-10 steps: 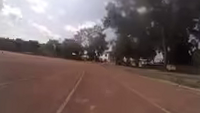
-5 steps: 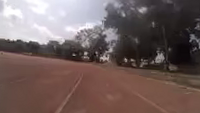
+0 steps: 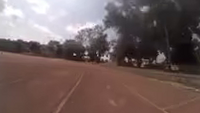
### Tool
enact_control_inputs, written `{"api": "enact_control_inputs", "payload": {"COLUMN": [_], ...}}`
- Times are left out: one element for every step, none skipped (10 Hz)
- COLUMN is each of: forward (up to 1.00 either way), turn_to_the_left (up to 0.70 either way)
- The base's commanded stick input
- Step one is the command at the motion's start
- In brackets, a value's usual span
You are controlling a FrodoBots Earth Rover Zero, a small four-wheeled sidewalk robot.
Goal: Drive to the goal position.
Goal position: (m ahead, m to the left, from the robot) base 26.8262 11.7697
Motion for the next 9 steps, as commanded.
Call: {"api": "enact_control_inputs", "payload": {"forward": [0.70,0.70,0.70,0.70,0.70,0.70,0.70,0.70,0.70], "turn_to_the_left": [0.00,0.00,0.00,0.00,0.00,0.00,0.00,0.00,0.00]}}
